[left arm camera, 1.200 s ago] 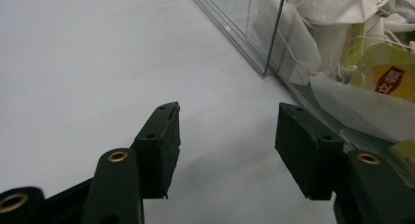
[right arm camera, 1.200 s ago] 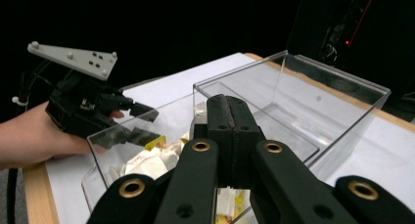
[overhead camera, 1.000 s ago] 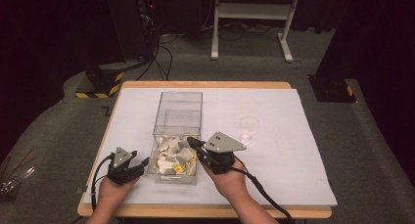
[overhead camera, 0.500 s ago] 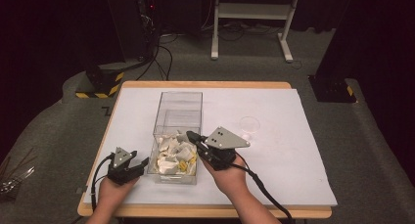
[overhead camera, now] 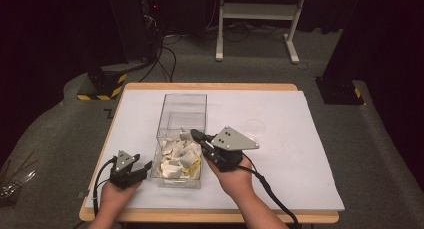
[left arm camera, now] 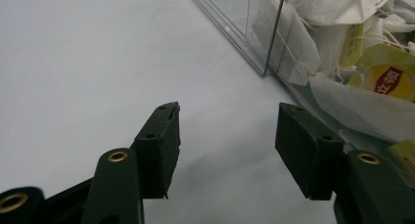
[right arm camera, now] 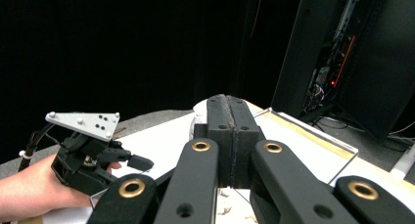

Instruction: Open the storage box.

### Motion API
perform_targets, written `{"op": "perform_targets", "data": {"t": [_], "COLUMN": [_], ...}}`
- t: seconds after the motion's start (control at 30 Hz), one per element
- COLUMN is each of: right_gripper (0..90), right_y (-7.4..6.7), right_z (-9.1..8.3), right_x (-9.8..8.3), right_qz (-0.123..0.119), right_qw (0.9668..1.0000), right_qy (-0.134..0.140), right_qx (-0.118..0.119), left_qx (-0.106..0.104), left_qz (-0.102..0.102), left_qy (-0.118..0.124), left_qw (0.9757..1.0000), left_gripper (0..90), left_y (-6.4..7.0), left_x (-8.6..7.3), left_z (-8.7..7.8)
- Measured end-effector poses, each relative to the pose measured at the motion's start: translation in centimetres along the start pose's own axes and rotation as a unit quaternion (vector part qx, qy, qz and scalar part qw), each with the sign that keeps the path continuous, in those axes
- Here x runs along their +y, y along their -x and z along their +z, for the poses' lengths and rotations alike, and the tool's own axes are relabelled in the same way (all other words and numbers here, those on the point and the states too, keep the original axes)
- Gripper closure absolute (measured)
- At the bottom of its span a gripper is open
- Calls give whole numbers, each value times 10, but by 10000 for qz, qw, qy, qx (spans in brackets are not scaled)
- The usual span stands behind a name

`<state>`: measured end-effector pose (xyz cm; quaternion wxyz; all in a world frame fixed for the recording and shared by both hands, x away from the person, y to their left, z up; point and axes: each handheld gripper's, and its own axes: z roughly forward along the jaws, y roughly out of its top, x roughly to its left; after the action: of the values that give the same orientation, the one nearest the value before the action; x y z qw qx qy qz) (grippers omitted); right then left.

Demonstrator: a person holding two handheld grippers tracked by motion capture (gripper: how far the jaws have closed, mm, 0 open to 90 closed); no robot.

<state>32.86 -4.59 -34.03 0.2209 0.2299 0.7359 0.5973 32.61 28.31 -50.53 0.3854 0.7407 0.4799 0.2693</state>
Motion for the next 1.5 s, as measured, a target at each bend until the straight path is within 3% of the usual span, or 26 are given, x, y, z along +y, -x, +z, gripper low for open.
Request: {"op": "perform_targets", "data": {"t": [0.67, 1.5], "right_gripper": [899, 899], "right_y": [11, 29], "right_z": [-24, -45], "right_x": [22, 24], "right_qz": [15, -68], "right_qw": [9989, 9978], "right_qy": [435, 356], "right_qx": [-195, -548], "left_qx": [6, -1], "left_qz": [12, 0], "left_qy": [6, -19], "left_qw": [10000, 10000], "left_gripper": [425, 424], "left_y": [0, 0], "left_x": [0, 0], "left_z": [0, 0]}}
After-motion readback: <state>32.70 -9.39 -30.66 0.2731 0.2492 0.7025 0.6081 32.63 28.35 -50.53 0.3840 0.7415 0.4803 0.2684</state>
